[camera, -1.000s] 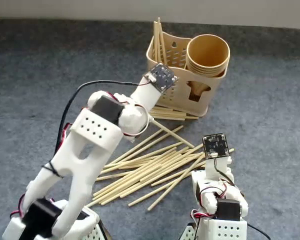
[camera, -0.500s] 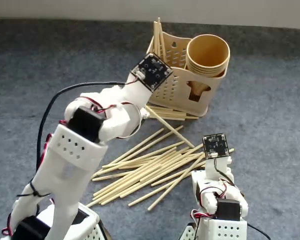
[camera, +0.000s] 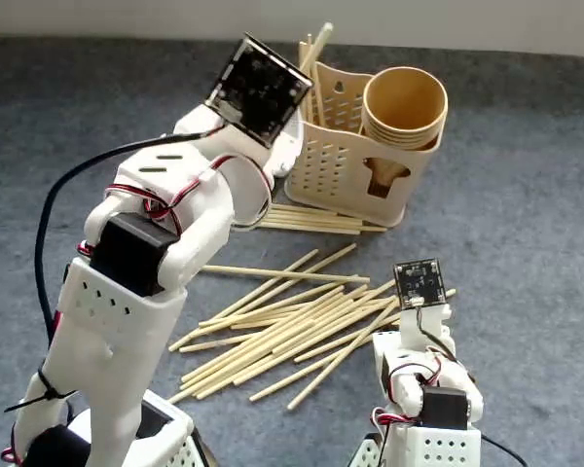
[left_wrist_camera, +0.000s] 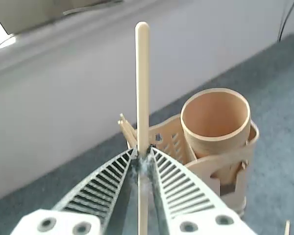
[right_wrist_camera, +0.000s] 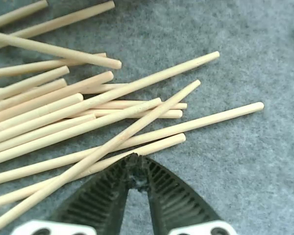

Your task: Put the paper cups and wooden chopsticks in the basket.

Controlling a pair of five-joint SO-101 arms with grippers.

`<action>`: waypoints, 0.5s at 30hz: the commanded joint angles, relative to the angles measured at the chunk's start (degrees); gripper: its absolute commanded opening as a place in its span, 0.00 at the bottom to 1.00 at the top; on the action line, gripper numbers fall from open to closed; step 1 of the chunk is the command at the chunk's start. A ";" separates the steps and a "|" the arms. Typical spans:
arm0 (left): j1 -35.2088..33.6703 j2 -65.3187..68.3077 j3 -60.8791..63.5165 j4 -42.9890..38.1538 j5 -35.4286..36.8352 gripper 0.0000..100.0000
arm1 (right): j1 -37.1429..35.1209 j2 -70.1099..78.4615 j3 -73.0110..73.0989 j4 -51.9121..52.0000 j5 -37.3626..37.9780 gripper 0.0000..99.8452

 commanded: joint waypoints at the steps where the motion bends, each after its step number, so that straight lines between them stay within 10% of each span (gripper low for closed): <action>1: 1.27 -1.45 -2.68 -12.13 7.30 0.00 | 0.48 -0.66 8.84 0.04 0.53 0.01; 15: 1.27 6.02 15.60 -59.08 9.58 0.00 | 0.48 -0.66 8.84 0.04 0.53 0.01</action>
